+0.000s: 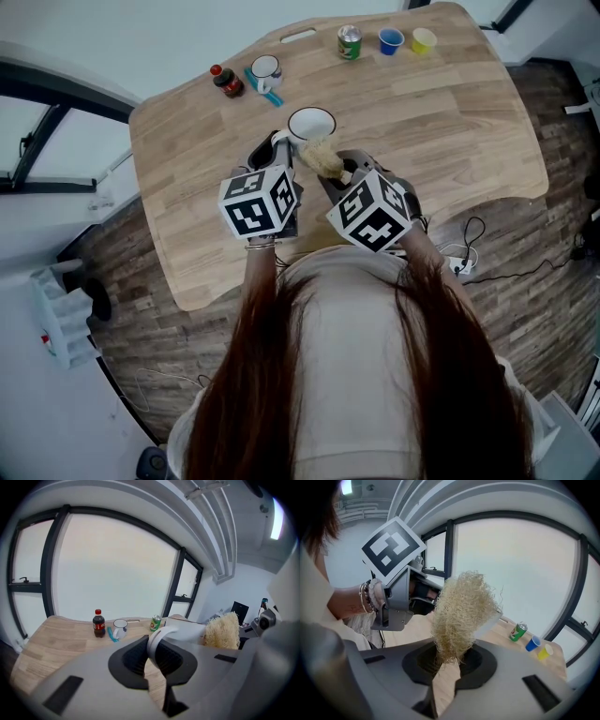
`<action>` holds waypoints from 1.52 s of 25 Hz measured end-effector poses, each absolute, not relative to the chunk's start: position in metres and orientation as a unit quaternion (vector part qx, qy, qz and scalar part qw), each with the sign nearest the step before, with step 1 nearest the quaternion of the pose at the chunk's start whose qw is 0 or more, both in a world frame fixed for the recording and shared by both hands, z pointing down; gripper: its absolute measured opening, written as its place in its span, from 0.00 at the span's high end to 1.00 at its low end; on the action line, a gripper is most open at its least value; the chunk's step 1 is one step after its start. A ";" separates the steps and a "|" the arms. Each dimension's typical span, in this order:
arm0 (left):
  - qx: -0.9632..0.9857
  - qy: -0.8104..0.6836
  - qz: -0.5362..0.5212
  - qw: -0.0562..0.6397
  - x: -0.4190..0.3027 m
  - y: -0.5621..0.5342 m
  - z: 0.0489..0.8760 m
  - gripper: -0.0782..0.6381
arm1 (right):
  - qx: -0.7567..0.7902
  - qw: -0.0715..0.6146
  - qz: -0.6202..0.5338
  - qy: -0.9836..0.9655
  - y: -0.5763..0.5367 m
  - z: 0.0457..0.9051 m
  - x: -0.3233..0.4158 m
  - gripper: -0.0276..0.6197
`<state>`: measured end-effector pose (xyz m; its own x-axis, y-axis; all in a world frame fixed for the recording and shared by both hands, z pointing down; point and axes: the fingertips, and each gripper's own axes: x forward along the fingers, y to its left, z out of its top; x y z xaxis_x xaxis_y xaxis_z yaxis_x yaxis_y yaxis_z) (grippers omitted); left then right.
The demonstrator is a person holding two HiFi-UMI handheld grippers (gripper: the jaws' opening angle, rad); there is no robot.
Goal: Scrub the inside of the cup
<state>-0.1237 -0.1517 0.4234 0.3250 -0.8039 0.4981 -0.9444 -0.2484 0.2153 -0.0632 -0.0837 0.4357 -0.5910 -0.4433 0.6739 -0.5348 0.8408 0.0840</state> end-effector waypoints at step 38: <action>0.732 -0.655 0.106 0.157 -0.176 -0.128 0.391 0.86 | 0.320 0.297 0.143 -0.888 -0.066 0.435 -0.030 0.85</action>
<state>-0.1758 -0.1283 0.3911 0.1203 -0.9245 0.3617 -0.9914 -0.0933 0.0913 -0.0296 -0.0660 0.4346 -0.6185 -0.4832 0.6197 -0.6536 0.7541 -0.0643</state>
